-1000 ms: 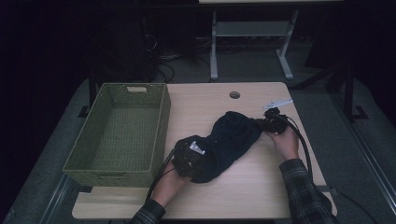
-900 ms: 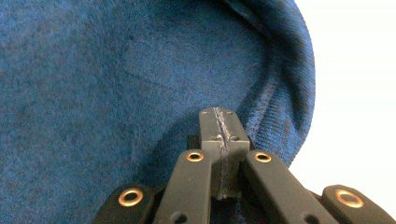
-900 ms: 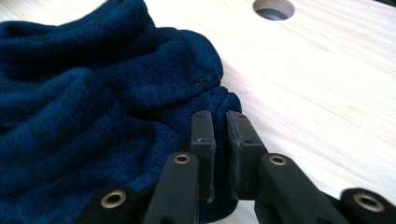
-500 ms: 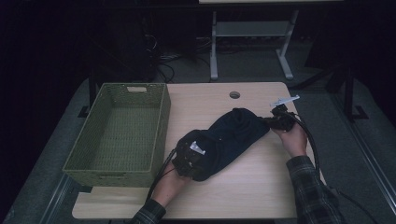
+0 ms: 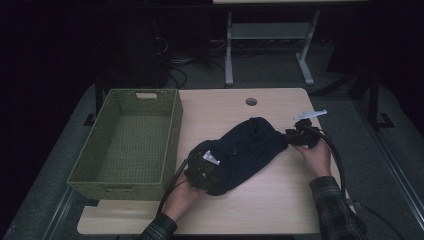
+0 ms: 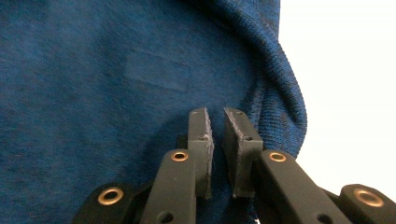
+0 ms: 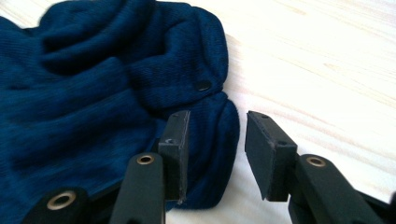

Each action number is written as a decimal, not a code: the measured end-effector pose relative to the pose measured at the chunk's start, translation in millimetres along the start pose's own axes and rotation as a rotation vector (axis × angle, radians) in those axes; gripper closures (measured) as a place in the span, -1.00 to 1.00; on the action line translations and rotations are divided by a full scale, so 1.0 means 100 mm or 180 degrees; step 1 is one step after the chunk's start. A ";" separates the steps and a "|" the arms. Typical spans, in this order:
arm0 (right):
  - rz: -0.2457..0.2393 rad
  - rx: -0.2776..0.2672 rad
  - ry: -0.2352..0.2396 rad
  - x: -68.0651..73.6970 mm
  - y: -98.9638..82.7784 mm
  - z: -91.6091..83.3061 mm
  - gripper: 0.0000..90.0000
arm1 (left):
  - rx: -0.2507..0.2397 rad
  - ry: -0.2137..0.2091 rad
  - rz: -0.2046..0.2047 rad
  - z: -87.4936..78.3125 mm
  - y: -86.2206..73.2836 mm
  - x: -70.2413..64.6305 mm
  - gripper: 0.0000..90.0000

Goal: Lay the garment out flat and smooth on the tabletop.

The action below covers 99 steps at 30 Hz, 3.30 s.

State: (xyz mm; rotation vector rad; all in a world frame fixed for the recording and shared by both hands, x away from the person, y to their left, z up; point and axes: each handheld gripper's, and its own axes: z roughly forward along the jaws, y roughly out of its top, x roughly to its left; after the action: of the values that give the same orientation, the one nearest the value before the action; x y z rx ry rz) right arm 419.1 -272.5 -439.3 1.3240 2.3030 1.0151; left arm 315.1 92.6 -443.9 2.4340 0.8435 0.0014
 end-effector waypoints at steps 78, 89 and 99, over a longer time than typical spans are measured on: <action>-0.0895 0.0428 0.0976 1.24 -0.84 -0.35 1.00 | -0.0202 0.0053 0.0032 0.21 0.79 0.32 1.00; -0.0888 0.0459 0.0894 1.18 -0.84 -0.37 1.00 | 0.0046 0.0136 0.0056 0.45 0.78 0.40 1.00; -0.0823 0.0475 0.0653 1.05 -0.84 -0.41 1.00 | 0.0108 0.0116 0.0123 0.33 0.56 0.26 1.00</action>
State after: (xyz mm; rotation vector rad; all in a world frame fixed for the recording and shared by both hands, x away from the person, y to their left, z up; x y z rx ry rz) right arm 286.6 -228.7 -460.1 0.9746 2.6641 0.9465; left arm 373.4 54.3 -448.2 2.4885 0.8185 0.0466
